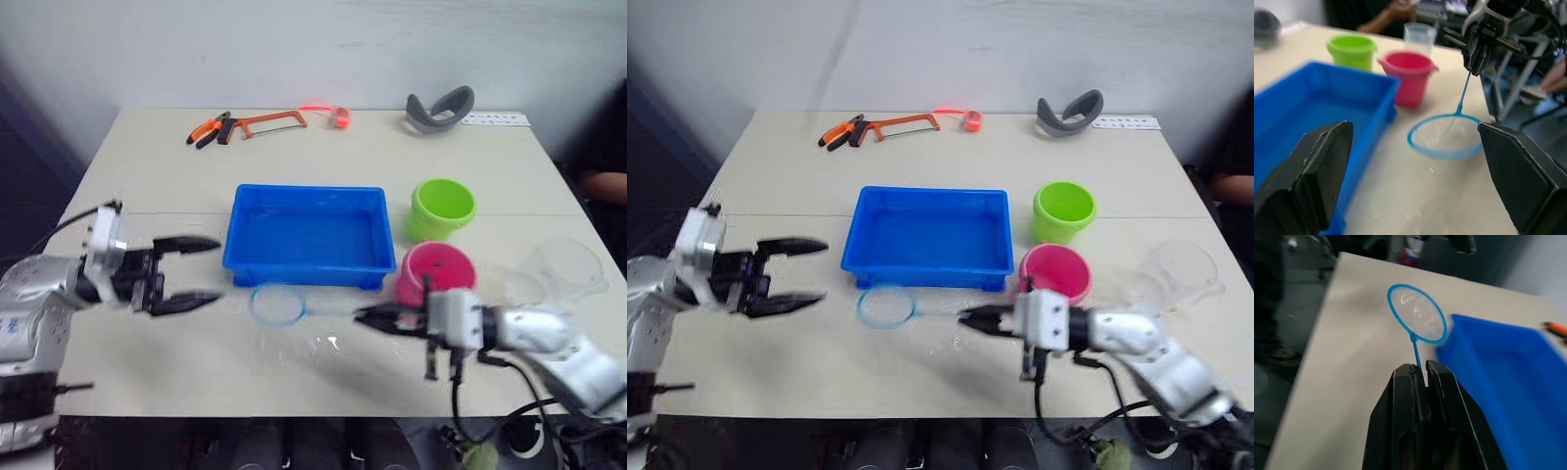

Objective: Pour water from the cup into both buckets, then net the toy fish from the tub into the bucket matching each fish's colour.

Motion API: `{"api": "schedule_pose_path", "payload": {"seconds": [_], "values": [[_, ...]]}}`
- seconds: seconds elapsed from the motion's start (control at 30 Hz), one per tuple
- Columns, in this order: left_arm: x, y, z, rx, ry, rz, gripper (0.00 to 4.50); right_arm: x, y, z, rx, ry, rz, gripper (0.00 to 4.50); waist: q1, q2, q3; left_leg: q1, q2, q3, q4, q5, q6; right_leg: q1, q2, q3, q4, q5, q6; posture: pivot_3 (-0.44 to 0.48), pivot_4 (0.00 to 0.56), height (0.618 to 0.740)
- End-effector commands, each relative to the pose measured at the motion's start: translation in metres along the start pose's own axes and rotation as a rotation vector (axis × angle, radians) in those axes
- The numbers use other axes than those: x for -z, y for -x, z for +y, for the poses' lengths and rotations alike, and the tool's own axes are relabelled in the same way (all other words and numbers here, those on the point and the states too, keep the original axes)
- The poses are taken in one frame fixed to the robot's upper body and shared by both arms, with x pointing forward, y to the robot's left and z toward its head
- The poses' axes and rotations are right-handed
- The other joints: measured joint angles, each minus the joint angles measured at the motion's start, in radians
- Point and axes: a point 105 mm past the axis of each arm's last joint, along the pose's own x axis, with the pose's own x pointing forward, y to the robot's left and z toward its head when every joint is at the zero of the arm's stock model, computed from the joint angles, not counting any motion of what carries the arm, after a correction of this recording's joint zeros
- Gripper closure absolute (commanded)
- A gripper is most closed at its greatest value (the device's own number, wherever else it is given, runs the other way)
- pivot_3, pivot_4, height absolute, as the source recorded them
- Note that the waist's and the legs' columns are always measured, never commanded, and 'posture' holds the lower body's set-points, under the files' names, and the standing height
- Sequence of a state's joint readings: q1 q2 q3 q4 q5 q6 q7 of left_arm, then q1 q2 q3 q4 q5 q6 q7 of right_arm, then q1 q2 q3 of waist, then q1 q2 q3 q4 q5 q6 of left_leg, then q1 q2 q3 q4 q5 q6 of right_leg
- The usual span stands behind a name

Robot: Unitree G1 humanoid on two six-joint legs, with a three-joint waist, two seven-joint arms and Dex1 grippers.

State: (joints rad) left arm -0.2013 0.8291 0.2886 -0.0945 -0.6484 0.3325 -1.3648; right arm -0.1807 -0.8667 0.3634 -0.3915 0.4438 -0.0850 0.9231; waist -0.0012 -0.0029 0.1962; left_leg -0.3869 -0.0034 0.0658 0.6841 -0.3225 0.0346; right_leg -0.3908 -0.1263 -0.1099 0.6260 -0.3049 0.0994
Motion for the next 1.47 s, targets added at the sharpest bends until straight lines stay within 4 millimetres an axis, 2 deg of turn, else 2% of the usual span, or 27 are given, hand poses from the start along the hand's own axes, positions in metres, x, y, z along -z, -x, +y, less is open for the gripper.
{"api": "schedule_pose_path", "payload": {"seconds": [0.03, 0.17, 0.27, 0.43, 0.5, 0.53, 0.6, 0.63, 0.77, 0.9, 1.07, 1.23, 1.37, 1.47], "values": [[0.001, -0.001, -0.012, 0.034, -0.062, 0.061, 0.06, 0.028, -0.012, 0.007, -0.081, 0.119, 0.078, 4.50, 0.003, 0.000, 0.000, 0.000, -0.001, 0.000, 0.000, 0.000, 0.000, 0.000, -0.001, 0.000, 0.000, 0.000, 0.000, 0.000, 0.150, 0.740], [0.012, -0.006, -0.027, 0.066, -0.010, 0.071, 0.06, 0.054, -0.029, 0.010, -0.107, 0.134, 0.091, 4.50, -0.002, 0.000, 0.000, 0.001, -0.001, 0.001, 0.000, 0.000, 0.001, -0.001, -0.003, 0.000, 0.001, 0.000, 0.000, 0.000, 0.150, 0.740], [0.018, -0.008, -0.034, 0.082, 0.027, 0.077, 0.06, 0.062, -0.039, 0.008, -0.093, 0.128, 0.075, 4.50, -0.002, 0.000, 0.000, 0.000, -0.001, 0.000, -0.001, 0.000, 0.000, -0.001, -0.002, -0.001, 0.002, 0.000, -0.001, 0.000, 0.150, 0.740], [0.021, -0.009, -0.034, 0.060, 0.060, 0.063, 0.06, 0.073, -0.041, 0.008, -0.087, 0.096, 0.079, 4.50, -0.001, 0.000, 0.000, 0.000, -0.001, 0.000, 0.000, 0.000, 0.000, -0.001, -0.002, -0.001, 0.002, 0.000, -0.001, 0.000, 0.150, 0.740], [0.022, -0.008, -0.032, 0.035, 0.072, 0.052, 0.00, 0.072, -0.041, 0.004, -0.072, 0.073, 0.062, 3.67, -0.003, 0.000, 0.000, 0.000, -0.001, 0.000, 0.000, 0.000, 0.000, -0.001, -0.002, -0.001, 0.002, 0.000, -0.001, 0.000, 0.150, 0.740], [0.023, -0.007, -0.033, 0.029, 0.080, 0.051, 0.00, 0.070, -0.041, 0.003, -0.068, 0.061, 0.054, 3.41, -0.003, 0.000, 0.000, 0.001, -0.001, 0.000, -0.001, 0.000, 0.000, -0.001, -0.002, -0.001, 0.002, 0.000, -0.001, 0.000, 0.150, 0.740], [0.025, -0.004, -0.031, 0.013, 0.094, 0.057, 0.00, 0.066, -0.038, -0.001, -0.052, 0.066, 0.039, 2.53, -0.003, 0.000, 0.000, 0.000, -0.001, 0.000, -0.001, 0.000, 0.000, -0.001, -0.002, -0.001, 0.002, 0.000, -0.001, 0.000, 0.150, 0.740], [0.026, -0.002, -0.030, 0.005, 0.103, 0.062, 0.00, 0.063, -0.036, -0.002, -0.050, 0.071, 0.031, 1.88, -0.003, 0.000, 0.000, 0.000, -0.001, 0.000, -0.001, 0.000, 0.000, -0.001, -0.002, -0.001, 0.002, 0.000, -0.001, 0.000, 0.150, 0.740], [0.037, 0.011, -0.027, -0.068, 0.126, 0.119, 0.00, 0.038, -0.014, -0.002, -0.050, 0.085, -0.014, 0.04, -0.001, 0.000, 0.000, 0.000, -0.001, 0.000, -0.001, 0.000, 0.000, -0.001, -0.002, -0.001, 0.001, 0.000, -0.001, 0.000, 0.150, 0.740], [0.046, 0.026, -0.025, -0.142, 0.108, 0.172, 0.00, 0.014, 0.015, 0.008, -0.067, 0.055, 0.006, 0.04, 0.004, 0.001, 0.000, 0.000, -0.001, 0.000, -0.001, -0.001, 0.001, 0.000, -0.004, -0.002, 0.000, 0.000, -0.001, 0.000, 0.150, 0.740], [0.071, 0.054, -0.026, -0.321, 0.004, 0.348, 0.00, -0.013, 0.059, 0.008, 0.097, 0.017, 0.013, 0.04, 0.004, 0.000, 0.000, 0.001, -0.001, -0.001, -0.002, -0.002, 0.001, 0.000, -0.004, -0.002, -0.001, 0.000, -0.001, 0.000, 0.150, 0.740], [0.090, 0.077, -0.040, -0.419, 0.060, 0.367, 0.00, -0.008, 0.106, 0.016, 0.240, 0.042, 0.159, 0.04, 0.008, -0.001, 0.000, 0.002, -0.001, 0.000, -0.003, -0.005, 0.003, 0.002, -0.004, -0.003, -0.005, 0.000, 0.000, 0.000, 0.150, 0.740], [0.095, 0.082, -0.045, -0.477, 0.101, 0.350, 0.00, -0.002, 0.121, 0.022, 0.320, 0.023, 0.196, 0.04, 0.012, -0.002, -0.001, 0.005, 0.000, 0.001, -0.002, -0.008, 0.004, 0.005, -0.005, -0.001, -0.007, 0.000, 0.000, 0.000, 0.150, 0.740], [0.092, 0.085, -0.043, -0.512, 0.092, 0.339, 0.00, 0.004, 0.127, 0.020, 0.374, 0.011, 0.211, 0.04, 0.017, -0.002, -0.001, 0.016, 0.001, 0.001, -0.003, -0.014, 0.000, 0.015, -0.005, -0.001, -0.010, -0.001, -0.001, 0.000, 0.150, 0.740]]}}
